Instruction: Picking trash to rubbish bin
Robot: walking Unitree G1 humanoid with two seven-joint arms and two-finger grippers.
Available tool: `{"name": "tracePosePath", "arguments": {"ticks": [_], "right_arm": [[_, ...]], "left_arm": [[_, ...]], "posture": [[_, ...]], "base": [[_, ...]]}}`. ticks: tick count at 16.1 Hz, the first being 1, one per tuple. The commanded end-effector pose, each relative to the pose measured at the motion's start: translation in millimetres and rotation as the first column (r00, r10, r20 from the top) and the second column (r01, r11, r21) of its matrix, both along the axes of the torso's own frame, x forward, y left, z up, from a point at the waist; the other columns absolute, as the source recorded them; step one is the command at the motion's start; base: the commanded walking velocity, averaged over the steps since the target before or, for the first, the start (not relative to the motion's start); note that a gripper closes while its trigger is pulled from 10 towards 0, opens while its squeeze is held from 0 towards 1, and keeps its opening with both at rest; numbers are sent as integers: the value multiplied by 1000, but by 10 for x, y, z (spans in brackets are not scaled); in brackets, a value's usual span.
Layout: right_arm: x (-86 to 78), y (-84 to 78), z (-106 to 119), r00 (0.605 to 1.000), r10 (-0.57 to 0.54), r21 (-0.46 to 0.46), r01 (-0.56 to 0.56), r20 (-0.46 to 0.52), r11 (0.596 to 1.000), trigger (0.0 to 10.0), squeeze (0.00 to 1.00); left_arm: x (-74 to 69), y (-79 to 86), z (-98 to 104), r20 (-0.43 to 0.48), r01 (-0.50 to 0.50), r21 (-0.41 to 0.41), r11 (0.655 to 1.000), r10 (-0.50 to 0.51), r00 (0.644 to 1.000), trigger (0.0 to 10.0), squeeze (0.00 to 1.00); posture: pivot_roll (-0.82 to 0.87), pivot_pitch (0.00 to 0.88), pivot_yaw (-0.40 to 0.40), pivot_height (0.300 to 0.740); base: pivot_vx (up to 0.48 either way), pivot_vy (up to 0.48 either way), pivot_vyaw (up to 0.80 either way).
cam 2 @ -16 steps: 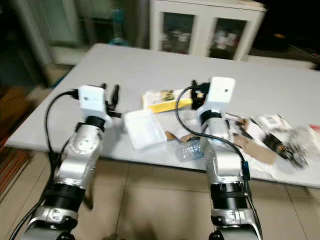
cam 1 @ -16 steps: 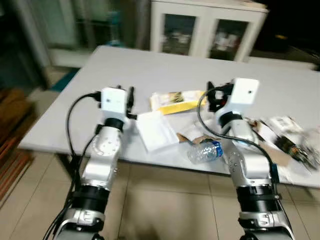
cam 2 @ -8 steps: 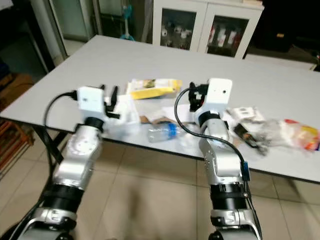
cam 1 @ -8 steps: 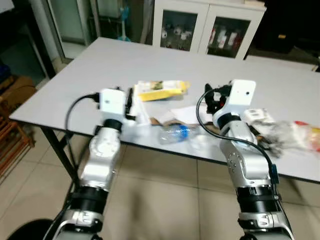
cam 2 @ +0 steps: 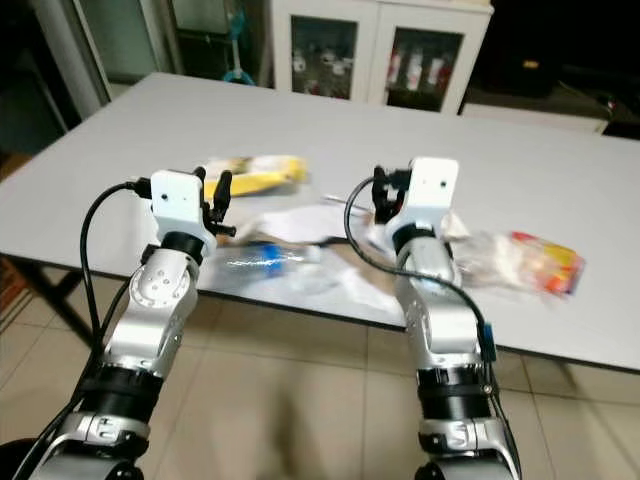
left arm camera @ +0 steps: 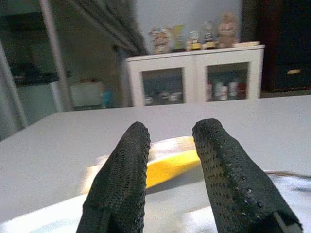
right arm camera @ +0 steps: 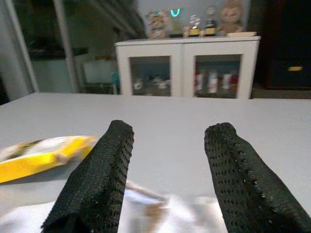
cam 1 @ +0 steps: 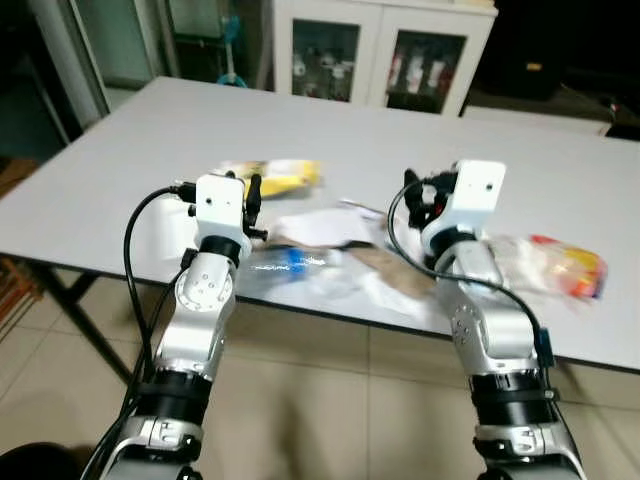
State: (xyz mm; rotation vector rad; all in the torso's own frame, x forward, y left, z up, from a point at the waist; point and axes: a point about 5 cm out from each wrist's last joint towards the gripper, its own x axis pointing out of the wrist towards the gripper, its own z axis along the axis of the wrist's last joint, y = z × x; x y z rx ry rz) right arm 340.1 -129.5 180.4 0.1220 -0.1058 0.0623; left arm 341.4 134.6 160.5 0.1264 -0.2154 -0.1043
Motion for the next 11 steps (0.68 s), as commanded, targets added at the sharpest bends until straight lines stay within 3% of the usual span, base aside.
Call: {"name": "tracePosePath", "arguments": {"ticks": [1, 3, 11], "right_arm": [[2, -127, 11, 999, -40, 5, 40, -2, 999, 10000, 0], [2, -125, 11, 999, -39, 7, 39, -1, 999, 10000, 0], [12, -109, 23, 1000, -29, 8, 29, 3, 1000, 10000, 0]], "left_arm": [[0, -132, 5, -7, 47, -3, 999, -47, 999, 10000, 0], [-1, -140, 18, -4, 60, -16, 998, -60, 998, 10000, 0], [-11, -154, 14, -2, 73, -17, 997, -73, 997, 10000, 0]], "posture": [[22, 14, -33, 740], [22, 12, -33, 740], [22, 1, -33, 740]], "base": [[0, 0, 0], [0, 0, 0], [457, 0, 0]]}}
